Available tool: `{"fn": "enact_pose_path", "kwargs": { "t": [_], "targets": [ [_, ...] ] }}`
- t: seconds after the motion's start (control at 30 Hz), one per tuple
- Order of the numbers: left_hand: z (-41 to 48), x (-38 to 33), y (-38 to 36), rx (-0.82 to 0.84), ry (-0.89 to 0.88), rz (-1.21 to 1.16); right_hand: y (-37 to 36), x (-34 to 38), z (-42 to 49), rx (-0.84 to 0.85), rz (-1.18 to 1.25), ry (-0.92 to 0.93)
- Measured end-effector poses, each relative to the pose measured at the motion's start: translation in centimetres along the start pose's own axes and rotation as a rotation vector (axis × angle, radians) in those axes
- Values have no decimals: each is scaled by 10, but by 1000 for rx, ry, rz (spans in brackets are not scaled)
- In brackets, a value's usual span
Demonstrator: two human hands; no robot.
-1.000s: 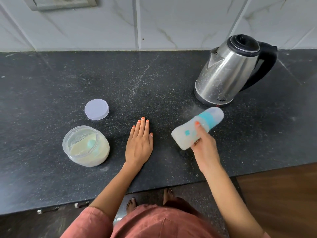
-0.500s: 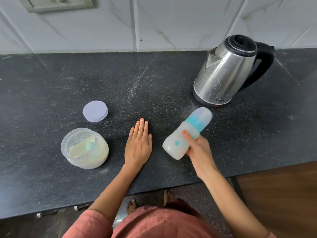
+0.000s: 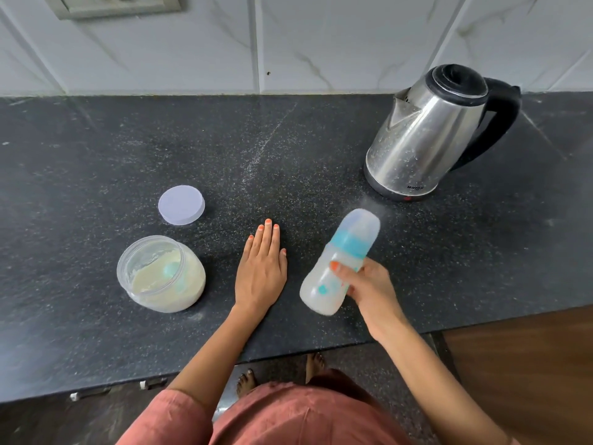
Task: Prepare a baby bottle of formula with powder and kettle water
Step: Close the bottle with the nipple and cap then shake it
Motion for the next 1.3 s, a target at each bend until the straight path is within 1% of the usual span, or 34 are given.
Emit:
{"fn": "enact_pose_path", "kwargs": {
  "t": [0.07,0.1,0.13,0.17,0.2,0.27,0.3,0.33,0.37,0.47,0.5,0.53,0.57,0.67,0.7,0.73,0.77,0.83,0.87,0.9,0.93,1.03,1.07,1.1,1.2,1.23,1.27,1.3],
  "targets": [
    [0,0,0,-4,0,5,1,12,10,-65,324,-6],
    [-1,0,0,-6,2,5,2,16,14,-109,444,3],
    [-2,1,-1,-7,5,4,2,17,16,-139,482,12],
    [-3,1,-1,-6,7,2,0,14,15,-143,436,10],
    [-4,1,-1,-5,8,-1,-2,9,12,-130,323,-1],
    [-3,2,-1,-7,9,-7,-5,-4,1,-63,-25,-20],
    [-2,2,-1,-11,9,-10,-6,-8,-3,-25,-158,-27],
    [-1,1,-1,-11,8,-13,-5,-9,-4,-6,-193,-29],
    [-1,1,-1,-8,6,-15,-5,-6,-3,-5,-138,-24],
    [-1,1,-1,-4,1,-11,-3,11,10,-61,292,12],
    [-2,2,-2,-5,3,-10,-4,13,13,-80,365,36],
    [-2,2,-2,-6,6,-8,-4,13,13,-77,356,50],
    [-3,2,-2,-6,8,-7,-6,11,11,-55,280,46],
    [-2,1,-1,-5,5,-10,-8,0,-3,57,-152,-11],
    [-1,1,-1,-6,2,-10,-7,0,-5,65,-211,-13],
    [0,2,-1,-5,0,-11,-6,2,-4,53,-180,4],
    [1,1,0,-4,-4,-11,-5,7,-1,23,-64,20],
    [1,1,-1,-5,-6,-7,-3,16,7,-50,266,47],
    [0,1,-2,-5,-3,-5,-3,17,10,-75,359,66],
    [-1,1,-2,-4,2,-4,-5,15,11,-80,358,67],
    [-2,2,-3,-2,8,-3,-7,11,9,-68,277,54],
    [-2,3,-3,-3,12,-5,-9,-1,-5,29,-169,15],
    [-1,3,-3,-3,7,-8,-8,0,-6,45,-203,19],
    [0,2,-2,-1,2,-9,-6,3,-4,41,-137,32],
    [1,0,-2,-3,0,-15,-5,18,10,-49,358,53],
    [-1,1,-2,-3,3,-14,-5,19,14,-82,442,66],
    [-2,1,-2,-1,6,-13,-7,17,14,-91,429,59],
    [-3,2,-2,2,7,-10,-8,13,12,-79,342,37]
  ]
}}
Point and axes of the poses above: each hand's wrist, its own z-axis towards the middle knuckle, its own y-axis out of the back of the hand, x = y × z, the point moved 1 cm from there along z, towards the middle knuckle, and after that the axes turned 11 degrees about -y, right-handed, at the moved point
